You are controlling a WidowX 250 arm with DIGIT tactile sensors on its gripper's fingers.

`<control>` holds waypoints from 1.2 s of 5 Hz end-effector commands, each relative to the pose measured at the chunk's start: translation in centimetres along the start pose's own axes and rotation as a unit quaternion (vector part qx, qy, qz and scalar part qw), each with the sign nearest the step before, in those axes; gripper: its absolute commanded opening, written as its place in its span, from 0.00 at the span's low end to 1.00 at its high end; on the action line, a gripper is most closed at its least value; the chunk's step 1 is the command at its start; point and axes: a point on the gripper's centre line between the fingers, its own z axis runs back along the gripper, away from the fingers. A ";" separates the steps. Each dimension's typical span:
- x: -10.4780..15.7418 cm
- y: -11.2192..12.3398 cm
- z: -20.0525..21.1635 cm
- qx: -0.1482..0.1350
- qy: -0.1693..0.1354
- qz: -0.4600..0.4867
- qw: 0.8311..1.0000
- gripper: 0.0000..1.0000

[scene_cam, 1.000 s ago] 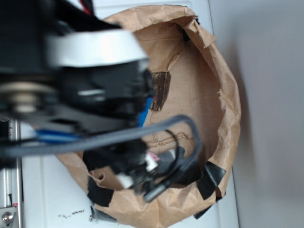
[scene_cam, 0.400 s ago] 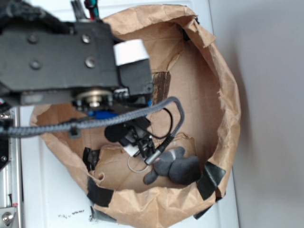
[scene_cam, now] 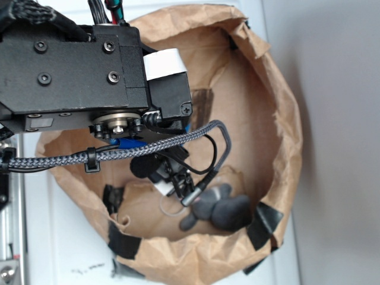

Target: Grab the blue sponge.

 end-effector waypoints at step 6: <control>4.6 -0.1 -5.9 0.015 -0.109 0.041 0.993 1.00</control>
